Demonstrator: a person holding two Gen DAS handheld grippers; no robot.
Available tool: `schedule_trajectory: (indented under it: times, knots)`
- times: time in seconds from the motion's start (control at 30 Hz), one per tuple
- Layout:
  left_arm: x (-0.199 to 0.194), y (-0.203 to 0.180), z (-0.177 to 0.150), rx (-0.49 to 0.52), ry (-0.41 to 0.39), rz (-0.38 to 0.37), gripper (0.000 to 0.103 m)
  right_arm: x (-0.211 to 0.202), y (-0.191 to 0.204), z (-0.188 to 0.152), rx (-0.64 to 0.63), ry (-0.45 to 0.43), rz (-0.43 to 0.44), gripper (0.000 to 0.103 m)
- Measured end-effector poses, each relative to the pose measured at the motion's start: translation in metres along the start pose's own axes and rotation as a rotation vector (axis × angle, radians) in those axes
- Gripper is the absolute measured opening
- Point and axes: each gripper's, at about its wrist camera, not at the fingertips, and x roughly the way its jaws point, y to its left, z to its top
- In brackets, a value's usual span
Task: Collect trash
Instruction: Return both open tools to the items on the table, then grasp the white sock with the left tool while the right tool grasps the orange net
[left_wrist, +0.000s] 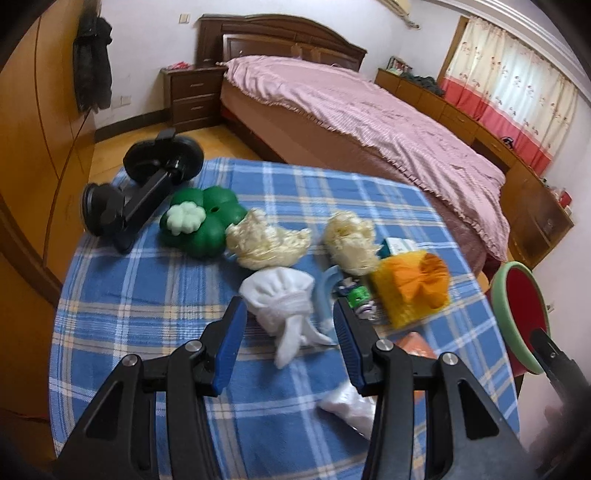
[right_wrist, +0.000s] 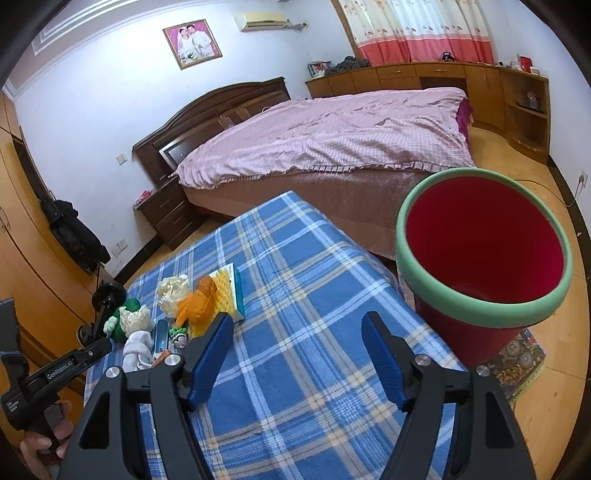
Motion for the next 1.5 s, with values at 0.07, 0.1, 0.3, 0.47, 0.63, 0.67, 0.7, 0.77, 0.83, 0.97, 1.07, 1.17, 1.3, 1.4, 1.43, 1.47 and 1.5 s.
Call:
schedule_trajectory:
  times: [0.07,0.1,0.3,0.47,0.63,0.67,0.7,0.77,0.83,0.97,1.07,1.17,1.3,1.4,1.43,1.47,1.5]
  knots:
    - [0.008,0.003,0.000,-0.009,0.016,0.001,0.049,0.006,0.003,-0.001,-0.008,0.013,-0.005,0.076]
    - [0.013,0.004,0.000,-0.012,0.025,0.000,0.049,0.009,0.004,0.000,-0.012,0.019,-0.009,0.077]
    - [0.036,0.007,0.002,-0.013,0.060,0.001,0.049,0.028,0.014,0.003,-0.034,0.055,-0.013,0.077]
    - [0.052,0.008,0.005,-0.025,0.070,-0.005,0.057,0.044,0.030,0.007,-0.079,0.073,-0.003,0.077]
    - [0.063,0.008,0.006,-0.032,0.076,-0.018,0.057,0.057,0.050,0.011,-0.135,0.083,0.020,0.077]
    - [0.065,0.008,0.006,-0.031,0.076,-0.019,0.057,0.060,0.054,0.012,-0.147,0.086,0.028,0.077]
    - [0.067,0.007,0.005,-0.028,0.077,-0.021,0.057,0.063,0.059,0.012,-0.159,0.088,0.036,0.077]
    - [0.070,0.006,0.004,-0.028,0.074,-0.026,0.057,0.070,0.067,0.013,-0.181,0.093,0.050,0.077]
    - [0.072,0.007,0.003,-0.029,0.073,-0.034,0.057,0.076,0.074,0.013,-0.198,0.097,0.061,0.076]
    - [0.071,0.007,0.002,-0.021,0.059,-0.036,0.057,0.091,0.088,0.012,-0.233,0.122,0.101,0.067]
    - [0.071,0.008,0.002,-0.018,0.056,-0.037,0.057,0.102,0.097,0.010,-0.259,0.141,0.119,0.056]
    - [0.070,0.009,0.001,-0.018,0.054,-0.037,0.057,0.108,0.104,0.005,-0.282,0.148,0.127,0.041]
    - [0.070,0.011,0.000,-0.027,0.044,-0.045,0.057,0.110,0.108,0.002,-0.298,0.144,0.134,0.029]
    - [0.068,0.013,-0.001,-0.039,0.044,-0.077,0.046,0.107,0.108,0.001,-0.307,0.132,0.138,0.021]
    - [0.066,0.013,-0.002,-0.039,0.041,-0.079,0.043,0.106,0.108,0.002,-0.308,0.128,0.139,0.021]
    - [0.064,0.012,-0.002,-0.035,0.037,-0.079,0.042,0.104,0.108,0.002,-0.308,0.121,0.140,0.021]
    - [0.062,0.010,-0.002,-0.026,0.031,-0.077,0.040,0.101,0.108,0.002,-0.310,0.114,0.142,0.020]
